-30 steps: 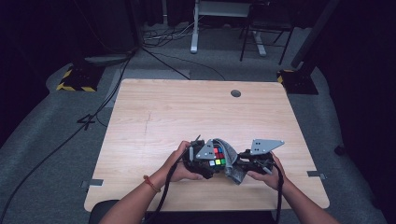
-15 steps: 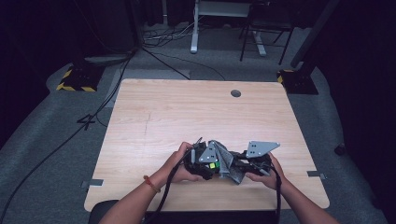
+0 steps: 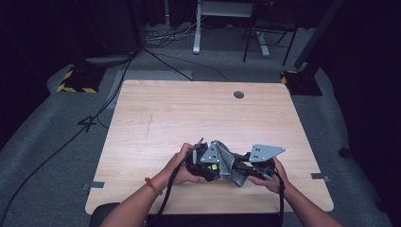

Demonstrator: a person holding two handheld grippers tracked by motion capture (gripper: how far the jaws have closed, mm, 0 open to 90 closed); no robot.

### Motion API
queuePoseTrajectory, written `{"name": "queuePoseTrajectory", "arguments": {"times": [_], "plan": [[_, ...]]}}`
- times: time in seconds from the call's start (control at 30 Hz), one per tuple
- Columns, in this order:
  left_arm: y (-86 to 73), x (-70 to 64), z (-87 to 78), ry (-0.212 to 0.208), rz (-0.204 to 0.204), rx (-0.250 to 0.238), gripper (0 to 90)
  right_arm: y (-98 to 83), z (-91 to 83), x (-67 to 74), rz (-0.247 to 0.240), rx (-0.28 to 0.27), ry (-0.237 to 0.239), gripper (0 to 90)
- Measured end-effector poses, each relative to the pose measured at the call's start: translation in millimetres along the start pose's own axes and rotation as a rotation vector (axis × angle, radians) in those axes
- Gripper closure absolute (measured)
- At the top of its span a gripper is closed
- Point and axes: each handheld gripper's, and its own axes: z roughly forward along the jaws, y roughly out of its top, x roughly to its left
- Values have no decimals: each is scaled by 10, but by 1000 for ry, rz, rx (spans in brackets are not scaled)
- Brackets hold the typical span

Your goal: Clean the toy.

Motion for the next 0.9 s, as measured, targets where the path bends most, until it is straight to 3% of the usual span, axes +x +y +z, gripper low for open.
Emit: {"name": "queuePoseTrajectory", "arguments": {"times": [0.1, 0.27, 0.47, 0.7, 0.83, 0.9], "plan": [[19, -32, 2, 12, 21, 15, 337, 21, 40, -30, -15, 23, -26, 796], [28, -26, -68, 12, 18, -10, 337, -99, 137, -143, 39, 86, -17, 797], [38, 31, -182, 14, -10, -72, 337, -189, 160, -150, 36, 142, -14, 794], [8, 55, -161, 24, -11, -56, 336, -140, 123, -99, 26, 113, -6, 795], [2, 26, -60, 30, 3, 4, 336, -105, 67, -93, 45, 59, 16, 796], [4, 2, -21, 27, 7, 17, 335, -54, 59, -38, 20, 51, 15, 796]]}}
